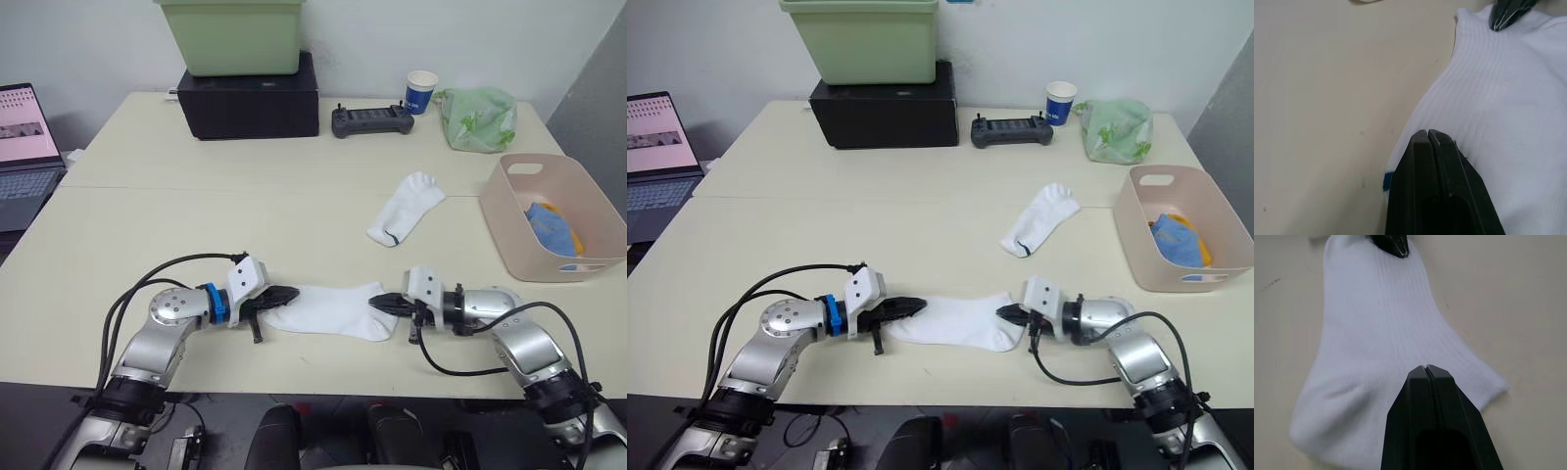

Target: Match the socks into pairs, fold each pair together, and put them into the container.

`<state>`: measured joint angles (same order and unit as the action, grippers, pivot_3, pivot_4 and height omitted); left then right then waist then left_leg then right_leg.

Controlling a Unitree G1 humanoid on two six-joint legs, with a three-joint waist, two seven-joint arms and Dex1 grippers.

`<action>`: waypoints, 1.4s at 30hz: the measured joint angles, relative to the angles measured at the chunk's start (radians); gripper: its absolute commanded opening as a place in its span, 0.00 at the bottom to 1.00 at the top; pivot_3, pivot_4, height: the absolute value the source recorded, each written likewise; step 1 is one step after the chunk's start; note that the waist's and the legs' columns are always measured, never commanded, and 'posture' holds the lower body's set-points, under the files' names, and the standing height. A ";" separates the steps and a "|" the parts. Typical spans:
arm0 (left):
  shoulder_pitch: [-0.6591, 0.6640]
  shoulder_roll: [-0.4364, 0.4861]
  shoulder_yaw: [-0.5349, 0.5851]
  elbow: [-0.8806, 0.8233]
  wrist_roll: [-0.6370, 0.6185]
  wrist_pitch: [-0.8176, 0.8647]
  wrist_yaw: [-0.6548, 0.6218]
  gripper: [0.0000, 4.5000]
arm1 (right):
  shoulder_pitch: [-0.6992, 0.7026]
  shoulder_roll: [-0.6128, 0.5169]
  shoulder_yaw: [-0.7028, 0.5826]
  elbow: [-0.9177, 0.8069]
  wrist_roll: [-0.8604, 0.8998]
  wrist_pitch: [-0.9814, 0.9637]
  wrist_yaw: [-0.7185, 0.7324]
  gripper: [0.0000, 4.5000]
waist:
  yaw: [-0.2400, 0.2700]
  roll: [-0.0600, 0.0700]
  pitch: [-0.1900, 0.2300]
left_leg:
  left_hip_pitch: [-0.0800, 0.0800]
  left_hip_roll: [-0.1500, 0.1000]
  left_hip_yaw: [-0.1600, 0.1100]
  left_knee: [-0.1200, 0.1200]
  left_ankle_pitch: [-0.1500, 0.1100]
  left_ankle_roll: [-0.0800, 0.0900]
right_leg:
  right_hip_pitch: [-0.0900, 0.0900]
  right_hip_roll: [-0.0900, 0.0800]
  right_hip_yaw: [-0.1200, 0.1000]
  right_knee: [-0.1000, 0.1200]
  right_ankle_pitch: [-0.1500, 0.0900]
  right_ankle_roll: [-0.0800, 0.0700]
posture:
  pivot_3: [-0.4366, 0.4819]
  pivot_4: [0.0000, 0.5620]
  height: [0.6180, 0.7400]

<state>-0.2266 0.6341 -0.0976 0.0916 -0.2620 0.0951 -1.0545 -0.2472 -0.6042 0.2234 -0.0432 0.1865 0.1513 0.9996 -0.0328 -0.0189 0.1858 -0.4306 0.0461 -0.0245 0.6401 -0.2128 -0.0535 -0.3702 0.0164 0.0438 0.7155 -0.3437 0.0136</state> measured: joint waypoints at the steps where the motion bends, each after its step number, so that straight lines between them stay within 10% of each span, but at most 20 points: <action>1: 0.013 0.015 0.019 -0.010 -0.015 0.013 -0.008 0.00 | 0.017 -0.017 -0.026 -0.009 0.020 0.008 0.005 0.01 | 0.000 0.000 0.000 | 0.000 0.000 0.000 0.000 0.000 0.000 | 0.000 0.000 0.000 0.000 0.000 0.000 | 0.48 0.27 1.00; 17: 0.101 0.070 0.023 -0.096 0.001 0.006 -0.047 0.00 | 0.065 -0.031 0.055 -0.126 0.013 0.049 0.034 0.01 | 0.003 0.000 0.000 | 0.000 0.000 0.000 0.000 0.000 0.000 | 0.001 0.000 0.000 0.000 0.000 0.000 | 0.48 0.27 1.00; 28: 0.139 0.087 0.108 -0.151 -0.078 0.110 -0.018 0.00 | 0.101 -0.122 -0.118 -0.119 0.132 0.102 0.071 0.01 | 0.000 0.000 0.000 | 0.001 0.000 -0.001 0.000 0.000 0.000 | 0.001 0.000 0.001 0.001 0.000 0.000 | 0.48 0.27 1.00; 36: 0.143 0.019 0.398 -0.196 -0.181 0.230 0.252 0.51 | 0.074 -0.059 -0.321 -0.116 0.116 0.153 -0.200 0.54 | 0.002 0.000 0.000 | 0.001 0.000 0.000 0.000 0.000 0.000 | 0.001 -0.001 0.001 0.000 0.000 0.000 | 0.48 0.27 1.00; 42: 0.198 -0.056 0.414 -0.132 -0.141 0.195 0.366 0.96 | 0.102 0.000 -0.318 -0.044 0.051 0.122 -0.302 1.00 | 0.002 0.000 0.000 | 0.000 0.000 0.000 0.000 0.000 0.000 | 0.000 -0.001 0.001 0.001 0.000 0.000 | 0.48 0.27 1.00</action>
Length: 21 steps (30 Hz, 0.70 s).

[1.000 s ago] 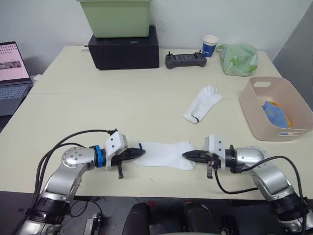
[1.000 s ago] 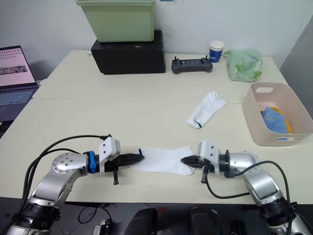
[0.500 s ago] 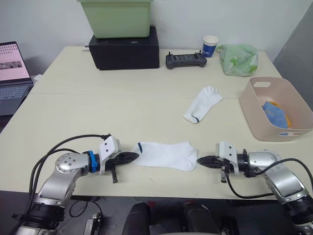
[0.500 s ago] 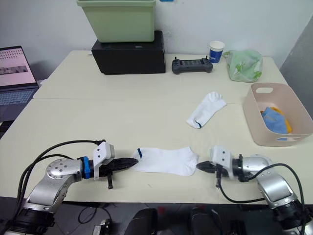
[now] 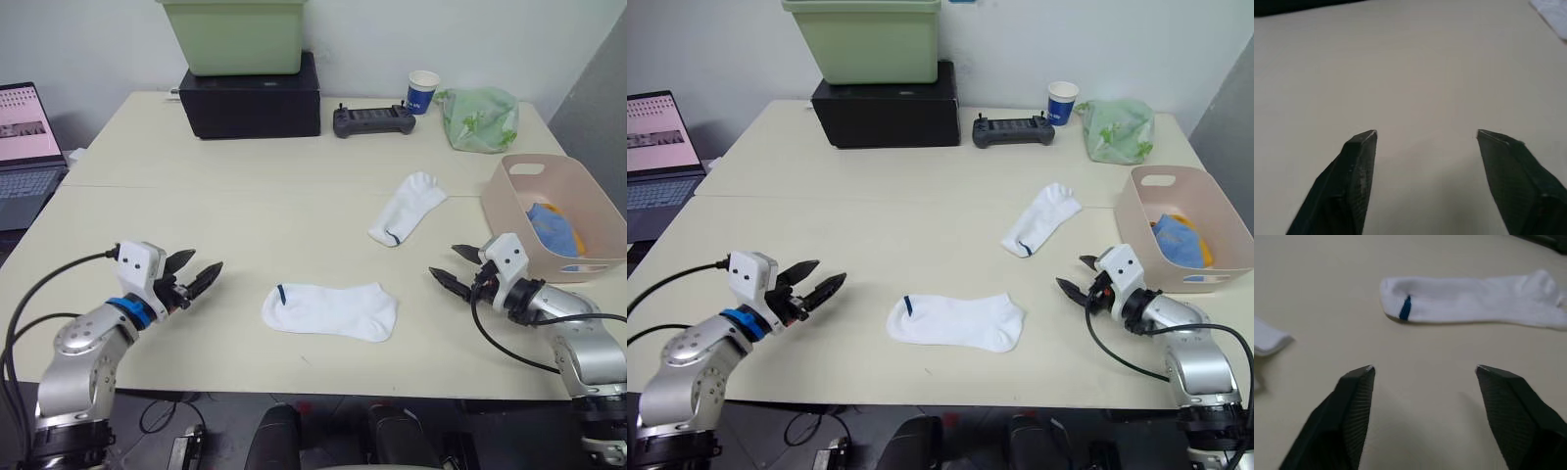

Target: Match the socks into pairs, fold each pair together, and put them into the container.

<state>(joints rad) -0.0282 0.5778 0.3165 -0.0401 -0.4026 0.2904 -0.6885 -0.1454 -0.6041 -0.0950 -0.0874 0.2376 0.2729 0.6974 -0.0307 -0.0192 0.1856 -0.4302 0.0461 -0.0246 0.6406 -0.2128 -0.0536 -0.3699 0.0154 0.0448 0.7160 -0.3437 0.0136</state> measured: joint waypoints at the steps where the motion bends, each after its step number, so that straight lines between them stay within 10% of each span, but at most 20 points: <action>1: 0.004 -0.007 0.000 0.000 0.004 -0.004 0.003 0.99 | -0.002 0.003 0.000 0.005 -0.008 -0.003 -0.004 1.00 | 0.000 0.000 0.000 | 0.000 0.000 0.000 0.000 0.000 0.000 | 0.000 0.000 0.000 0.000 0.000 0.000 | 0.48 0.27 1.00; 21: -0.200 0.074 -0.208 -0.358 -0.171 0.299 -0.113 0.99 | -0.440 0.193 0.336 0.219 -0.231 0.156 -0.101 1.00 | -0.001 0.000 0.000 | -0.001 0.000 0.000 0.000 0.000 0.000 | -0.001 0.000 0.000 0.000 0.000 0.000 | 0.48 0.27 1.00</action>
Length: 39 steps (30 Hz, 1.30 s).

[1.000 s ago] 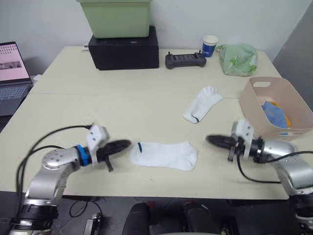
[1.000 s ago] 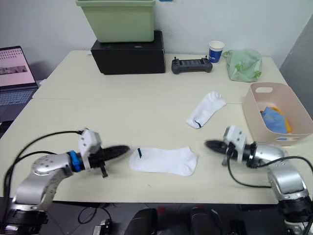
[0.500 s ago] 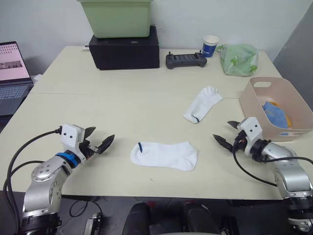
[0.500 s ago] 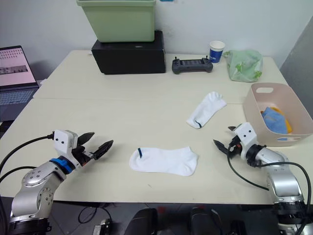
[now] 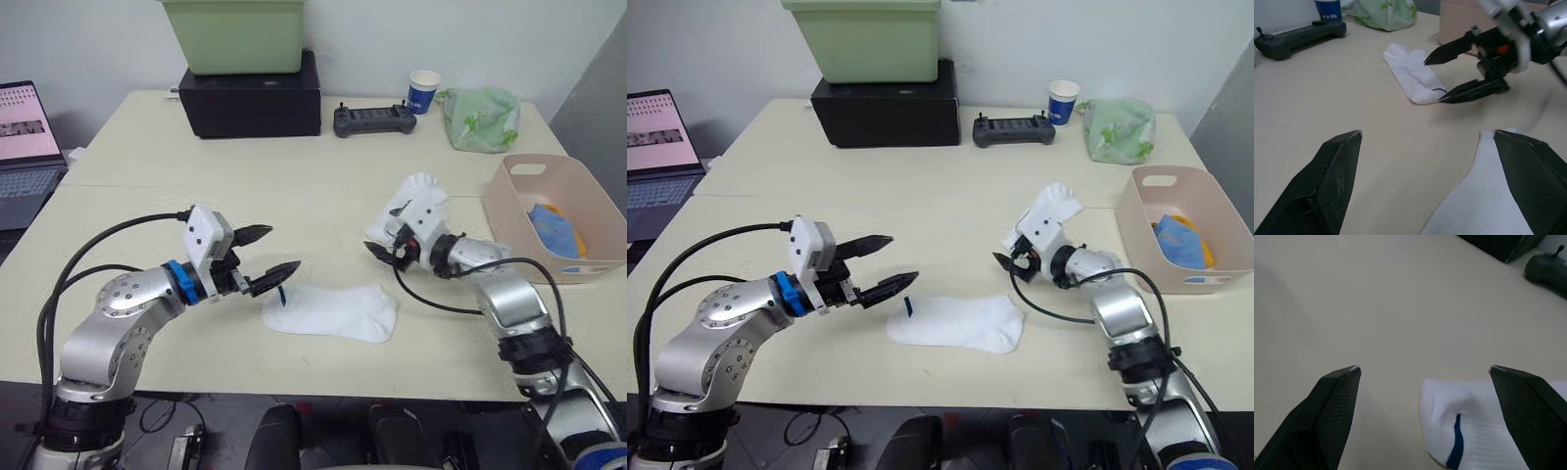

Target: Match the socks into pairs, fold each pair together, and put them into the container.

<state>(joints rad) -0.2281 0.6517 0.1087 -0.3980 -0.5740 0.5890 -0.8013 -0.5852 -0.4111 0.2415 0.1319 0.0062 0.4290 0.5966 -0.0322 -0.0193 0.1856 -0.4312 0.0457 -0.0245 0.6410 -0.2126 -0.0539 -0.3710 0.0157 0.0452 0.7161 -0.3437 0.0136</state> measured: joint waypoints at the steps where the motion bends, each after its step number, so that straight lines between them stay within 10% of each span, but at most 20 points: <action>1: -0.009 0.000 -0.002 -0.010 -0.009 0.018 0.004 0.99 | -0.028 0.011 0.025 0.060 -0.026 -0.002 -0.009 1.00 | 0.000 0.000 0.000 | 0.000 0.000 0.000 0.001 0.000 0.000 | 0.000 0.000 0.000 0.001 0.000 0.000 | 0.48 0.27 1.00; 6: -0.010 0.001 -0.006 -0.043 -0.018 0.043 0.015 1.00 | -0.101 0.029 0.036 0.182 -0.062 -0.046 -0.006 0.86 | -0.001 0.000 0.000 | 0.001 0.001 0.000 0.001 0.000 0.000 | 0.001 0.000 0.000 0.001 0.000 0.000 | 0.48 0.27 1.00; 17: 0.027 0.001 0.008 -0.074 -0.036 0.061 0.051 1.00 | -0.094 0.002 0.023 0.189 -0.062 -0.049 0.059 0.01 | 0.001 0.000 0.000 | 0.000 0.000 -0.001 0.001 0.000 0.000 | 0.001 0.000 0.000 0.001 0.000 0.000 | 0.48 0.27 1.00; 29: -0.004 0.099 0.048 0.001 -0.098 0.126 -0.023 1.00 | 0.041 -0.243 0.037 -0.302 0.168 -0.105 0.570 0.01 | 0.001 0.000 0.000 | 0.000 0.000 -0.002 0.001 0.000 0.000 | 0.001 0.000 -0.001 0.000 0.000 0.000 | 0.48 0.27 1.00; 39: -0.187 0.003 -0.118 0.207 0.008 0.068 -0.062 1.00 | 0.236 -0.344 0.022 -0.485 0.213 -0.158 0.626 0.01 | 0.004 0.000 0.000 | 0.000 -0.001 -0.001 0.002 0.000 0.000 | 0.002 0.001 -0.002 0.000 0.000 0.000 | 0.48 0.27 1.00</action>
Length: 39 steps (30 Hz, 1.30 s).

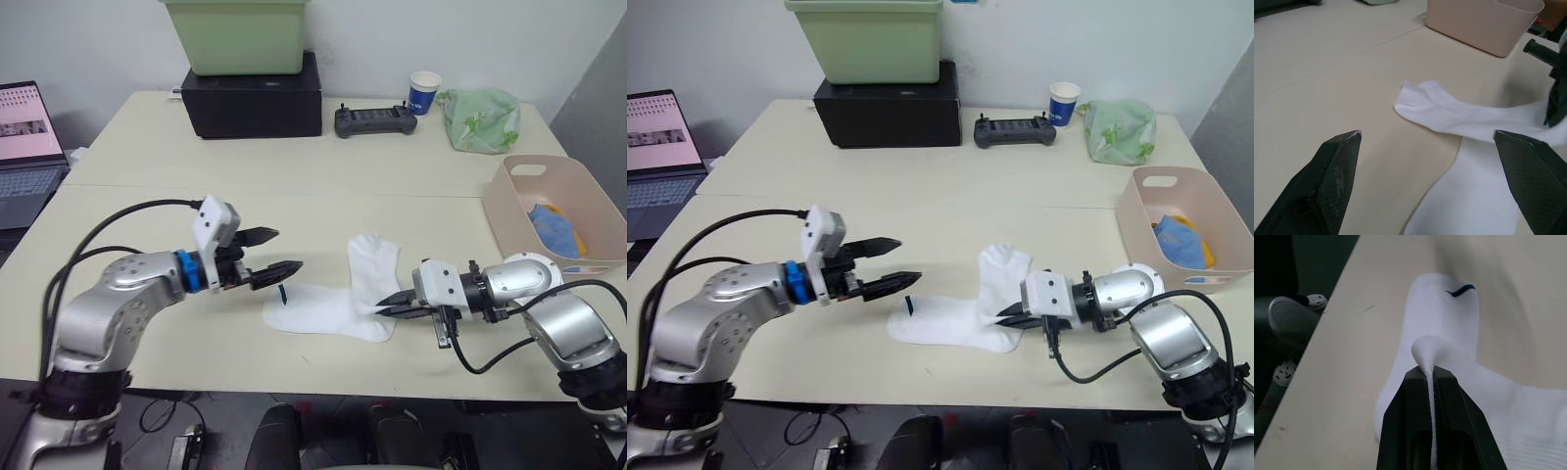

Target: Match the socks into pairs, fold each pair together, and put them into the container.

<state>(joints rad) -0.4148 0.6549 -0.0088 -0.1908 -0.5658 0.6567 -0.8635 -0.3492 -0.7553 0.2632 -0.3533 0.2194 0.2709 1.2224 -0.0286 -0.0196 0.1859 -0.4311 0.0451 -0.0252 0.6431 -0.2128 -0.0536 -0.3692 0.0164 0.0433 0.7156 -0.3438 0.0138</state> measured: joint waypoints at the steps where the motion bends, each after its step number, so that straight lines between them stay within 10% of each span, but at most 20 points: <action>1: -0.026 -0.020 -0.029 0.040 0.026 -0.023 -0.002 1.00 | 0.011 0.002 0.005 -0.002 -0.003 -0.006 -0.006 0.01 | 0.000 0.000 0.000 | 0.000 0.000 0.000 0.000 0.000 0.000 | 0.000 0.000 0.000 0.000 0.000 0.000 | 0.48 0.27 1.00; 15: -0.532 -0.408 -0.256 0.992 0.400 -0.503 -0.114 1.00 | 0.048 0.027 0.036 -0.028 -0.083 -0.031 -0.099 0.01 | -0.002 -0.001 0.001 | -0.002 -0.014 0.001 0.001 0.000 0.001 | -0.001 -0.001 -0.001 0.000 -0.001 0.002 | 0.48 0.27 1.00; 20: -0.576 -0.455 -0.261 1.185 0.471 -0.594 -0.157 0.73 | 0.055 0.030 0.036 -0.048 -0.083 -0.017 -0.120 0.00 | -0.004 -0.001 0.001 | -0.002 -0.014 0.000 0.001 0.000 0.001 | -0.002 -0.001 -0.002 0.001 -0.001 0.002 | 0.48 0.27 1.00; 31: -0.608 -0.464 -0.192 1.259 0.493 -0.662 -0.185 0.00 | 0.065 0.029 0.036 -0.063 -0.084 -0.019 -0.139 0.00 | -0.003 -0.001 0.001 | -0.002 -0.014 -0.001 0.002 0.000 0.000 | -0.001 -0.002 -0.002 0.001 -0.001 0.002 | 0.48 0.27 1.00; 39: -0.467 -0.373 -0.072 0.989 0.442 -0.543 -0.131 0.00 | 0.003 -0.006 0.031 0.048 -0.136 -0.182 -0.115 0.00 | -0.007 -0.001 0.001 | -0.001 -0.013 -0.002 0.002 0.001 -0.001 | -0.001 -0.002 0.000 0.002 -0.001 0.002 | 0.48 0.27 1.00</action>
<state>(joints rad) -0.8816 0.2823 -0.0808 0.7981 -0.1236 0.1134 -0.9944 -0.3460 -0.7617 0.2946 -0.3048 0.0836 0.0886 1.1078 -0.0358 -0.0207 0.1865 -0.4323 0.0319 -0.0270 0.6448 -0.2120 -0.0547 -0.3706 0.0143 0.0429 0.7172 -0.3448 0.0159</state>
